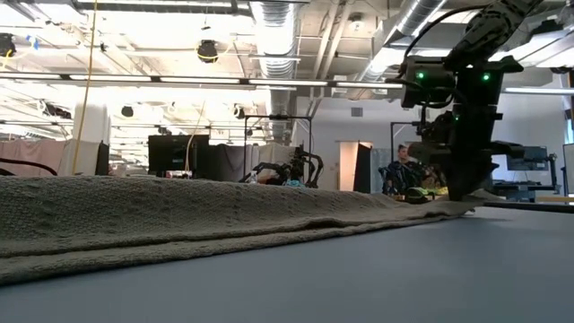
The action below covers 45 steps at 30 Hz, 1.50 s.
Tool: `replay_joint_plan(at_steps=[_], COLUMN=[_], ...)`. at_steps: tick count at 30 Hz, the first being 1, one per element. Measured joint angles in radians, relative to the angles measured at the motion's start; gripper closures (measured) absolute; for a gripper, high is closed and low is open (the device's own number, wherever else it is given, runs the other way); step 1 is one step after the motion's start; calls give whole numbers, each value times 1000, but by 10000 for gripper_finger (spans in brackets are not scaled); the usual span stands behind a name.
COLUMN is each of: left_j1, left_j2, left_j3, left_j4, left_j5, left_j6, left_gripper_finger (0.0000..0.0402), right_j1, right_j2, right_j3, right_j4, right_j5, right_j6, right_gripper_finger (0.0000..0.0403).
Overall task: Roll towel
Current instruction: Roll the gray towel
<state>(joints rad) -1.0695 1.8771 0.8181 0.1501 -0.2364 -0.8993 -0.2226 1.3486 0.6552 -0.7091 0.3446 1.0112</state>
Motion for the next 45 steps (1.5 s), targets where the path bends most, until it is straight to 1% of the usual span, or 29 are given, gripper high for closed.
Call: replay_joint_plan(at_steps=[9,11,14,17,26,30,41,45], left_j1=[0,0,0,0,0,0,0,0], left_j2=[0,0,0,0,0,0,0,0], left_j3=[0,0,0,0,0,0,0,0], left_j4=[0,0,0,0,0,0,0,0], left_j5=[-3,-3,-3,-3,-4,-4,-4,-4], left_j6=[0,0,1,1,1,1,1,0], left_gripper_finger=[402,401,401,402,401,401,401,401], right_j1=[0,0,0,0,0,0,0,0], right_j2=[0,0,0,0,-1,-1,-1,-1], right_j3=[0,0,0,0,0,0,0,0], right_j4=[6,6,6,6,3,-2,-2,-2], right_j5=[-5,-6,-6,-6,-6,-6,-6,-6], right_j6=[1,1,1,1,-18,-27,-42,-44], right_gripper_finger=[241,229,222,228,279,294,297,281])
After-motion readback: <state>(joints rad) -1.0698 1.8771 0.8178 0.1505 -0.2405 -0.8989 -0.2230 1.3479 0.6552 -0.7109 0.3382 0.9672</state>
